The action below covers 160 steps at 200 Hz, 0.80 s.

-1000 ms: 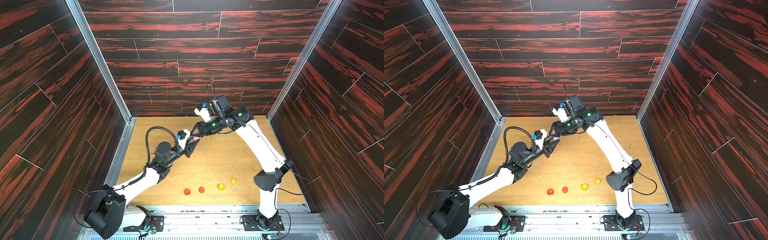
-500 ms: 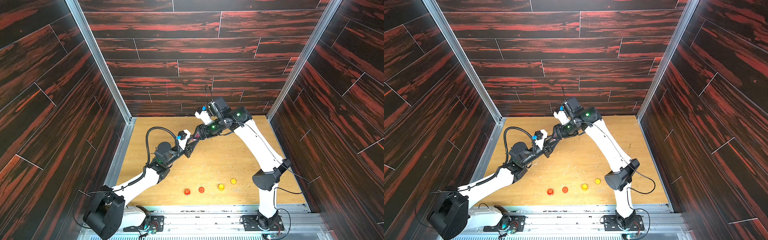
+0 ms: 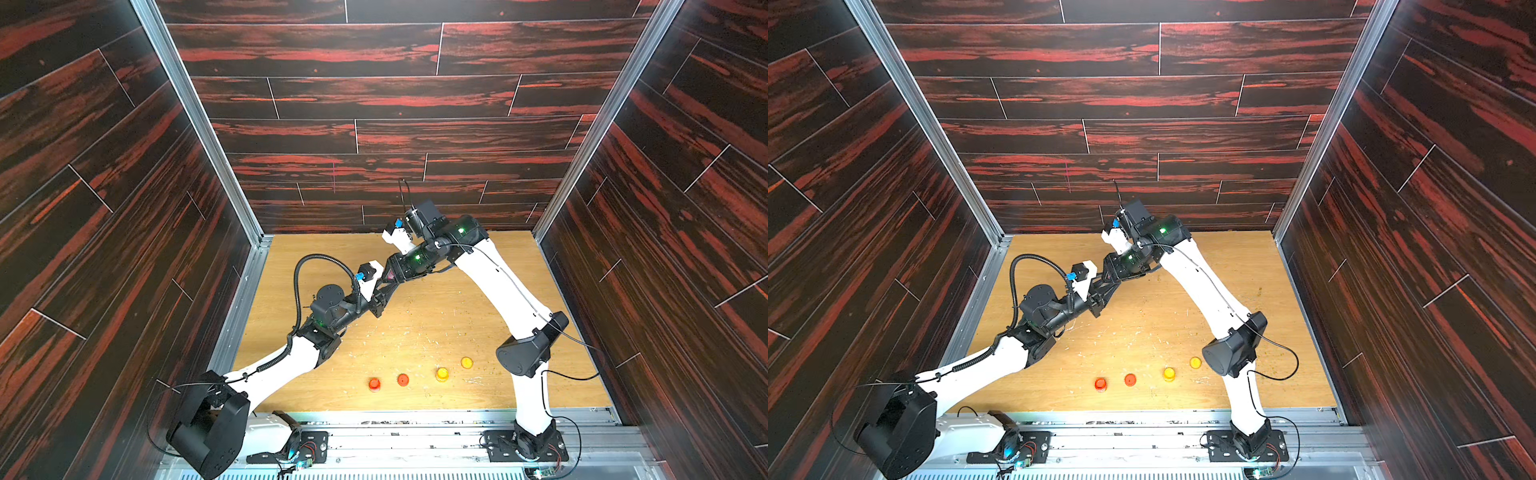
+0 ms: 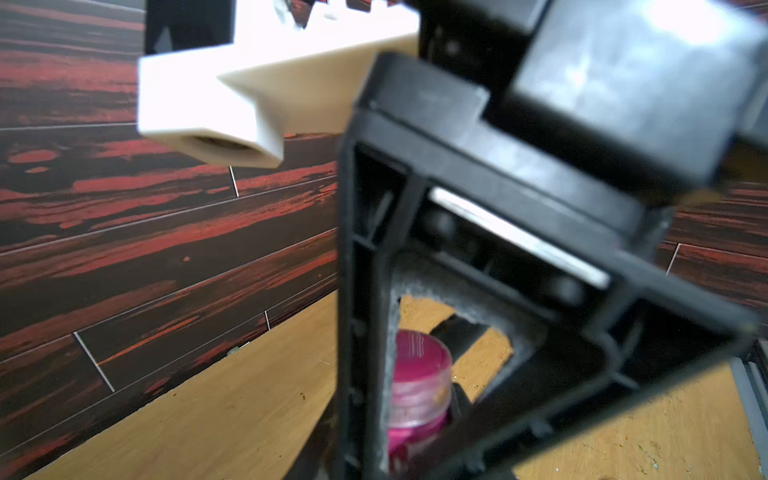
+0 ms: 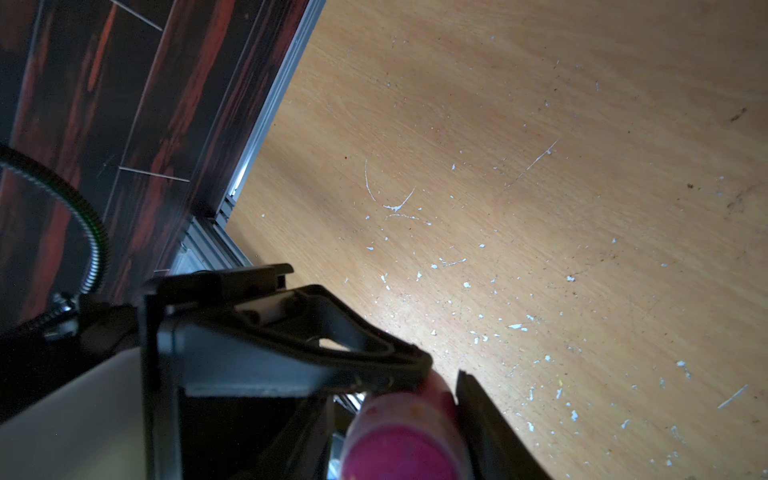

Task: Close the paint jar lid
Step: Place the paint jar at the center of the board.

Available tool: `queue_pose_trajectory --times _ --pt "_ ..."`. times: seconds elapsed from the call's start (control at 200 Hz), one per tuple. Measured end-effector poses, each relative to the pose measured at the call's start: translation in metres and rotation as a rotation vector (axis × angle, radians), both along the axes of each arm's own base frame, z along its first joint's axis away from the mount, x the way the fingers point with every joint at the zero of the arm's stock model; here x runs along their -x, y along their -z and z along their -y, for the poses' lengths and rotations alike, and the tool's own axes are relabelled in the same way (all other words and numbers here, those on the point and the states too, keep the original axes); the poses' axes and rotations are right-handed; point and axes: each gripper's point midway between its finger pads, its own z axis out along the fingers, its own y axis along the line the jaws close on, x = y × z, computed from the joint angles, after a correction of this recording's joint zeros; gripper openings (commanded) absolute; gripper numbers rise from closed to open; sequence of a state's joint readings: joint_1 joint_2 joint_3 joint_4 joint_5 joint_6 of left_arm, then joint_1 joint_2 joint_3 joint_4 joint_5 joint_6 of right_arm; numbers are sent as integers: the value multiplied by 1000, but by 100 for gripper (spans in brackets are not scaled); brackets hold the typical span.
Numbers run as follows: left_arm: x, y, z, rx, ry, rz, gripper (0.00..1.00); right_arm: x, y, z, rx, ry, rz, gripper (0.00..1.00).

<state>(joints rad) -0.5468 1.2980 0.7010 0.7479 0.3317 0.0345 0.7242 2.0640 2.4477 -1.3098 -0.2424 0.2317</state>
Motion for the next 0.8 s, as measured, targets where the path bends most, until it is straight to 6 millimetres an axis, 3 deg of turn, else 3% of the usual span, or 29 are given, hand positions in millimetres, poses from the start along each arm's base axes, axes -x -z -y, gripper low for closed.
queue_pose_trajectory --times 0.24,0.301,0.411,0.556,0.566,0.581,0.802 --pt "0 0 0 -7 -3 7 12 -1 1 1 5 -2 4 29" --pt "0 0 0 -7 -5 6 25 -1 1 1 7 -1 6 29" --pt "-1 1 -1 2 -15 -6 60 -2 2 2 16 6 13 28" --pt "-1 4 -14 39 -79 -40 83 -11 5 10 58 43 42 28" --pt "-1 4 -15 44 -83 -45 94 -11 5 11 60 46 44 28" --pt "-1 6 -18 47 -96 -52 99 -13 5 12 65 52 49 28" --pt "8 36 -47 62 -205 -143 100 -43 24 42 152 161 73 28"
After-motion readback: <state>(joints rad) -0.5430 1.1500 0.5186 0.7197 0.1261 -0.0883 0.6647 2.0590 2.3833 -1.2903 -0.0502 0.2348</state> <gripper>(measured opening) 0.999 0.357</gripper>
